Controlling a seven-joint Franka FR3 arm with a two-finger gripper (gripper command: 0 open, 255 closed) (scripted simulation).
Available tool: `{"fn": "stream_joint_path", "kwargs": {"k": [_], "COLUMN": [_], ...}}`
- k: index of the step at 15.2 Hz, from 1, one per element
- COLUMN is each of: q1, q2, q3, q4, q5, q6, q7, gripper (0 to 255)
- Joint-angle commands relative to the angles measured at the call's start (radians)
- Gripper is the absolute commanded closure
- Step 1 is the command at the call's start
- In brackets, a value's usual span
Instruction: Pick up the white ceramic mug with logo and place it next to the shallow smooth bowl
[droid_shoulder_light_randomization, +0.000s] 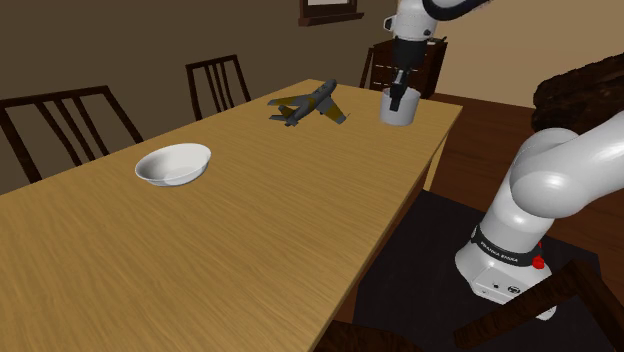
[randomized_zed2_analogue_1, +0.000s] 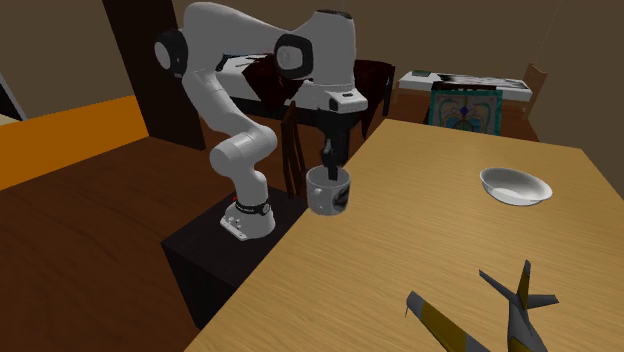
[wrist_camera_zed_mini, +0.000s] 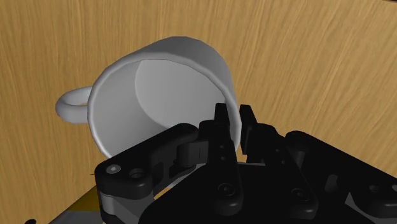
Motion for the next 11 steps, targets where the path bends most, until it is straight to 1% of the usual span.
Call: {"fn": "stream_joint_path", "kwargs": {"k": [1, 4, 11], "q1": [0.000, 0.001, 0.039], "q2": [-0.001, 0.002, 0.252], "q3": [0.000, 0.002, 0.075], "q4": [0.025, 0.062, 0.231], "q5": [0.001, 0.002, 0.042], "q6": [-0.026, -0.060, 0.016], "q7": [-0.002, -0.004, 0.089], "gripper": [255, 255, 255]}}
